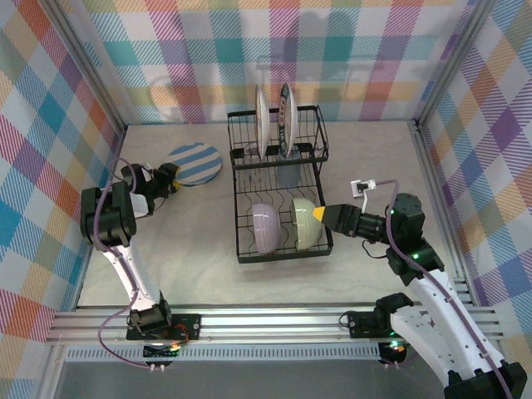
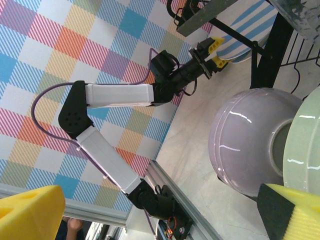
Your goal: Unload the mixed dishes from the dish rack
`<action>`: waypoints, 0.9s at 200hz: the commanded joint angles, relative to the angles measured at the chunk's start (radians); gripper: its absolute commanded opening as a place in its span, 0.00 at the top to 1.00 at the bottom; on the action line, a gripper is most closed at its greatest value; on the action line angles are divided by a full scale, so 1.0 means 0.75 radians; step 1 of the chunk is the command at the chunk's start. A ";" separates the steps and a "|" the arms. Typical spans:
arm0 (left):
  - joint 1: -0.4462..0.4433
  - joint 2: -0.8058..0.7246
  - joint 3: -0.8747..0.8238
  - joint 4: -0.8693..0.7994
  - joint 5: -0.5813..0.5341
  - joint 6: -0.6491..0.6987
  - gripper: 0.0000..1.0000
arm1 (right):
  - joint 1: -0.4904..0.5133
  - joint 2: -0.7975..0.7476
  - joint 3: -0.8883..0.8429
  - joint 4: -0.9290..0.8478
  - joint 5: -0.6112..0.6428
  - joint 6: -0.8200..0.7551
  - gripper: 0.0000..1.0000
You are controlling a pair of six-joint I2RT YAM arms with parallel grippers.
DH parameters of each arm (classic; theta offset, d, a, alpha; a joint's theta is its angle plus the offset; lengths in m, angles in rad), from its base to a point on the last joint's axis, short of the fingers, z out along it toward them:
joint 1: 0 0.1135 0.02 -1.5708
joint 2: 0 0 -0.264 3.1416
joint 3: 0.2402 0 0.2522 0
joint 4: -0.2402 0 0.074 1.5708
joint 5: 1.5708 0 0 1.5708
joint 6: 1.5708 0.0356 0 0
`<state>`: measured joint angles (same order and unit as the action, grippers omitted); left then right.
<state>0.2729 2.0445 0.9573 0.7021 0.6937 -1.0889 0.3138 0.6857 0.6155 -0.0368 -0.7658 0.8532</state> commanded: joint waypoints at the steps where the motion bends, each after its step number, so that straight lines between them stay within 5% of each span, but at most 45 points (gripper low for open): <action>1: 0.012 -0.048 0.040 -0.101 0.003 0.074 0.47 | 0.010 -0.006 -0.022 0.074 0.013 0.023 0.01; 51: 0.011 -0.125 0.113 -0.428 -0.034 0.207 0.25 | 0.012 -0.012 -0.035 0.088 0.035 0.040 0.01; 148: 0.007 -0.206 0.287 -0.985 -0.178 0.388 0.00 | 0.019 -0.016 -0.059 0.099 0.079 0.060 0.01; 180: -0.003 -0.213 0.325 -1.056 -0.219 0.382 0.00 | 0.018 -0.015 -0.072 0.098 0.095 0.060 0.01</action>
<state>0.2726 1.9240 1.1599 0.0139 0.5709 -0.8291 0.3214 0.6853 0.5808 0.0109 -0.7082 0.8879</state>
